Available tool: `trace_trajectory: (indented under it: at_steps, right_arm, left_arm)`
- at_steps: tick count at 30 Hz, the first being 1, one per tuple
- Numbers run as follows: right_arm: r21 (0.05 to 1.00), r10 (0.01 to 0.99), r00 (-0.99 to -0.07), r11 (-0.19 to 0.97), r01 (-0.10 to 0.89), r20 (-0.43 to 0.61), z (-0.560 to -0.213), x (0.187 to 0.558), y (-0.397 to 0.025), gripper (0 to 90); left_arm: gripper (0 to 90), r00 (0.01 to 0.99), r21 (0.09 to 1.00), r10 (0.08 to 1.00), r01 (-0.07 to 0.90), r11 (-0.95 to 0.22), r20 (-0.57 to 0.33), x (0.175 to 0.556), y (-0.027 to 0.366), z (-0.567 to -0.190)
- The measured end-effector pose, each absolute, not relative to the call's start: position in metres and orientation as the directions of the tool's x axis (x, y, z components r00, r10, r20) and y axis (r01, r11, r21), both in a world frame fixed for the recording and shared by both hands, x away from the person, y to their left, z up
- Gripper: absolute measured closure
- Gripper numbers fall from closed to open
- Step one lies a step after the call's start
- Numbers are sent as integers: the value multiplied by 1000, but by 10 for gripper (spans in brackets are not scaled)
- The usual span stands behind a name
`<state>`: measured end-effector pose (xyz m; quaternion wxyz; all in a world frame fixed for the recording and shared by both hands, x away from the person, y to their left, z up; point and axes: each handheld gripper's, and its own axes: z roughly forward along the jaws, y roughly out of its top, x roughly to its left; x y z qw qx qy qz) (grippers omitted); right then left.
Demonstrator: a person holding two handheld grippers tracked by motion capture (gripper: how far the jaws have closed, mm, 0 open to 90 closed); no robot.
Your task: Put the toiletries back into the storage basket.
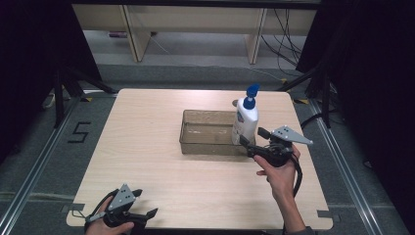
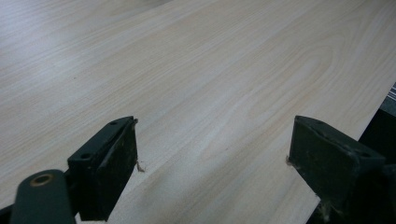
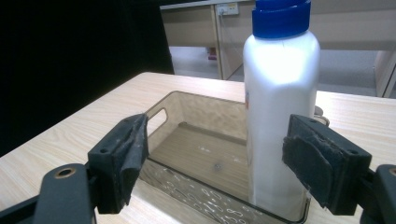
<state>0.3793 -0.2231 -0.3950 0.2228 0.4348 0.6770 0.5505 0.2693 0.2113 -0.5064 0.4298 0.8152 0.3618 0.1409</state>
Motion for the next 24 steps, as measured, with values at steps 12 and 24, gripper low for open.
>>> trace_trajectory:
  at_steps: [12,24]
  right_arm:
    - [930,820,-539,23,366,192,-402,373,-221,220]
    - [916,813,-546,38,398,203,-416,366,-216,215]
  left_arm:
    - [149,702,796,708,469,-382,-75,270,212,-506]
    - [149,699,799,711,467,-378,-72,270,212,-506]
